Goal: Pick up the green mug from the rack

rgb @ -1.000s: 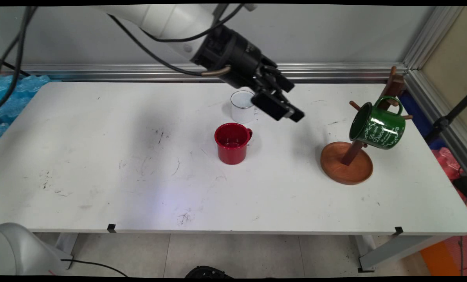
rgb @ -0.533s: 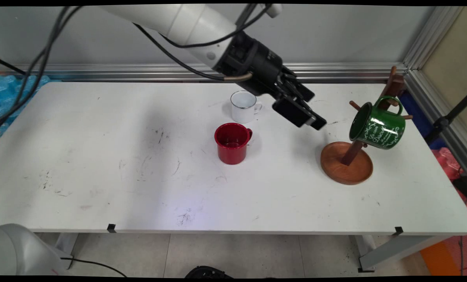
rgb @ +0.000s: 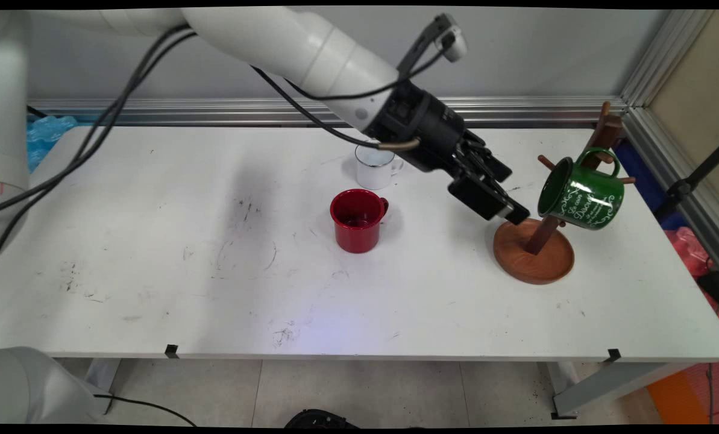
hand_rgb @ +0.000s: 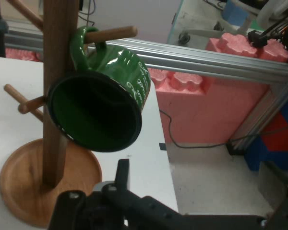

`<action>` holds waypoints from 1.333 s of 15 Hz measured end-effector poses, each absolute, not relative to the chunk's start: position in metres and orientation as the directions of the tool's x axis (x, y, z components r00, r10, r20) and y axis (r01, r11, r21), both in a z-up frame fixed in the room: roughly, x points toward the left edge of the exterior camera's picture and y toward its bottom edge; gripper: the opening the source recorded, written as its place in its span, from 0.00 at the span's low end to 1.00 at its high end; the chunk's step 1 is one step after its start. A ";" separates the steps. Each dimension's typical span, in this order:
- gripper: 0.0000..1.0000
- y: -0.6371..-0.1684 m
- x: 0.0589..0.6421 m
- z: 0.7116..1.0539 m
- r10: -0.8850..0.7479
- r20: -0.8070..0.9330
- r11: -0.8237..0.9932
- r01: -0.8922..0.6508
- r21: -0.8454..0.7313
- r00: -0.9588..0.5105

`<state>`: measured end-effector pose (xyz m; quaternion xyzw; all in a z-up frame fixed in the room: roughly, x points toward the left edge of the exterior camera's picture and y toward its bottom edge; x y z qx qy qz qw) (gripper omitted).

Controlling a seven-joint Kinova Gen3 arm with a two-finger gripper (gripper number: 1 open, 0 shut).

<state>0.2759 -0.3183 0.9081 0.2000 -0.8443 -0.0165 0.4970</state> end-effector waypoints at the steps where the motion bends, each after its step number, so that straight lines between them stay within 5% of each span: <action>1: 1.00 -0.321 0.272 0.903 -0.356 0.835 0.919 -0.318 0.232 -0.419; 20: 1.00 -0.357 0.223 0.847 -0.364 0.883 0.903 -0.344 0.257 -0.296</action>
